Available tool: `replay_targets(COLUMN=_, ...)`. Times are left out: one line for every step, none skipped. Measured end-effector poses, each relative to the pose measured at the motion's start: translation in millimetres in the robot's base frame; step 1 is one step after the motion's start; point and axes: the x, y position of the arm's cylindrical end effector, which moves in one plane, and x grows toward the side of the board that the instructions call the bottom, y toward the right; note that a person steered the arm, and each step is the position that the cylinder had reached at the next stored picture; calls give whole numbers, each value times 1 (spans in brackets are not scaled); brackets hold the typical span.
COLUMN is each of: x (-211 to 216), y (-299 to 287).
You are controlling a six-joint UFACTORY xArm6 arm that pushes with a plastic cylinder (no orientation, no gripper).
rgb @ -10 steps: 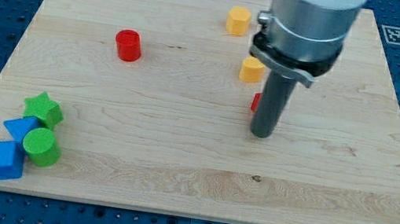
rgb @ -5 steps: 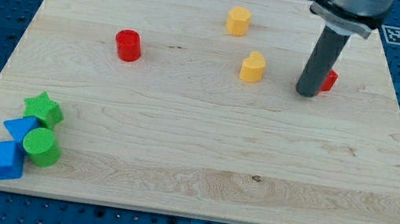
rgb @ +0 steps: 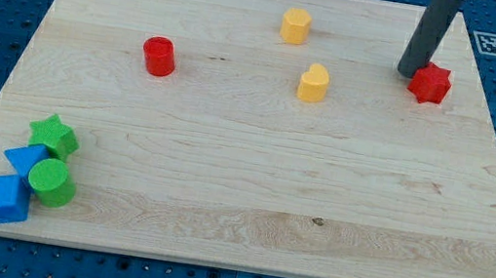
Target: Push the red star to the center right
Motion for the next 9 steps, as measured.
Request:
replay_targets(x=-3, y=14)
replay_targets(x=-19, y=39)
replay_targets(x=-15, y=51)
replay_targets(x=0, y=51)
replay_targets(x=22, y=50)
replay_targets(x=10, y=50)
replay_targets(x=-9, y=35)
replay_targets(x=-9, y=9)
replay_targets(x=0, y=8)
